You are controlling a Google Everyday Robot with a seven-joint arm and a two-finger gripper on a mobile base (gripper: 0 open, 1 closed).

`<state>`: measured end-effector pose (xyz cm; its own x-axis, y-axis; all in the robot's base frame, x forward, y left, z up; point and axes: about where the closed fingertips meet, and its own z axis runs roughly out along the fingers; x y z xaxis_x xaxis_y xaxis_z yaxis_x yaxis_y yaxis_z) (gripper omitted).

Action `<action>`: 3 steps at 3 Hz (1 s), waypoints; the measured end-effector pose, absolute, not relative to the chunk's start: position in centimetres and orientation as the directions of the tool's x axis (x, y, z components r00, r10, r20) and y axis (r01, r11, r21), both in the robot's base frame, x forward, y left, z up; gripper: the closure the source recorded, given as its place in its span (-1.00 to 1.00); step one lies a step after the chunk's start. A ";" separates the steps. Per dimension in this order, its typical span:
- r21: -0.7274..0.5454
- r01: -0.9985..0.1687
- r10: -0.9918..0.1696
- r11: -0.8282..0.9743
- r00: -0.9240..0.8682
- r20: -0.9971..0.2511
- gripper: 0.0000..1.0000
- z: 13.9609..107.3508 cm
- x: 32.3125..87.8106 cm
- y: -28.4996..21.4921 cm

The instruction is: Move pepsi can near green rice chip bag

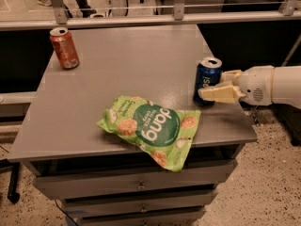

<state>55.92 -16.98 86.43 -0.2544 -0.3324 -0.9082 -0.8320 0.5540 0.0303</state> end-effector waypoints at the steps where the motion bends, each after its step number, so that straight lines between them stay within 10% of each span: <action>1: 0.057 -0.831 -0.324 0.553 -0.277 -0.904 0.66 85.5 55.3 -16.9; 3: 0.062 -0.830 -0.323 0.555 -0.284 -0.903 -0.27 85.5 55.1 -17.0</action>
Offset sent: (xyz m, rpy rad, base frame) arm -0.0168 -0.0106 -0.0167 0.0104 0.0527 -0.0222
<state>55.06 -17.00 85.50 -0.2835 -0.3232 -0.9029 -0.8295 0.5550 0.0618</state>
